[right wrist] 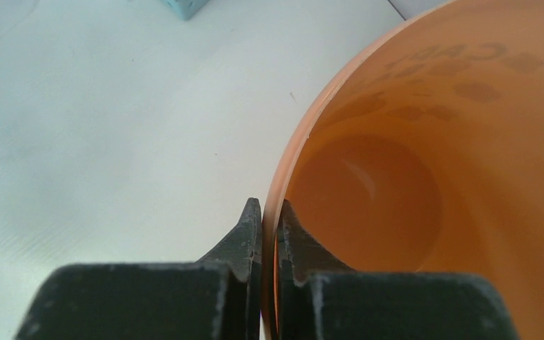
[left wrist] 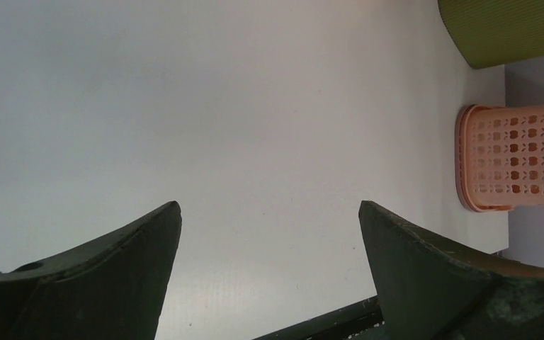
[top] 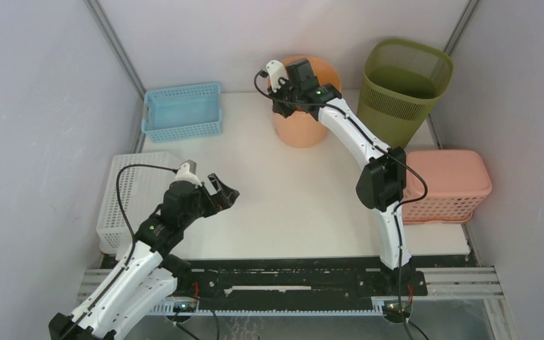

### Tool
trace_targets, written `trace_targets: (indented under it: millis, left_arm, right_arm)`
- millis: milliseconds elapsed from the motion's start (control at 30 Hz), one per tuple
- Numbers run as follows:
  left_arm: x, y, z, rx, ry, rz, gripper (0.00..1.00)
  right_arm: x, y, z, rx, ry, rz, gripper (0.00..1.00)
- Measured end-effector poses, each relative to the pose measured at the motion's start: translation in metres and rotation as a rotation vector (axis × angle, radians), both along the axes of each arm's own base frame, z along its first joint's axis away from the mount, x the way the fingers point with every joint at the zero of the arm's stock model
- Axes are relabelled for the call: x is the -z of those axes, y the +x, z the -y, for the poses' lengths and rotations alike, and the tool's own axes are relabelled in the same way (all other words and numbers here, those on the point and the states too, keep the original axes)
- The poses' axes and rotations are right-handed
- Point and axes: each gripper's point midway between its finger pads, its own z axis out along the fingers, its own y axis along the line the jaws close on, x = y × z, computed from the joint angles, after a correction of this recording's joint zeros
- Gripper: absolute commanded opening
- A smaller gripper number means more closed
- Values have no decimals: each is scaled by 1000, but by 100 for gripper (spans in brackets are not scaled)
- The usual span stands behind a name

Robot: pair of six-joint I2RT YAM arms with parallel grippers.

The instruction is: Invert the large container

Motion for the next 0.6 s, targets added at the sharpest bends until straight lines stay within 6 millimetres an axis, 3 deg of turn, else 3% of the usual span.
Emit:
trace_targets:
  millis: [267, 400, 600]
  left_arm:
    - [-1, -2, 3, 18, -10, 4, 100]
    - [-2, -4, 4, 24, -17, 12, 100]
    - [-4, -8, 3, 25, -36, 29, 100]
  right_arm:
    - [2, -27, -6, -13, -55, -45, 0]
    - [-2, -64, -7, -40, -94, -95, 0]
    - [-20, -139, -9, -88, -114, -172, 2]
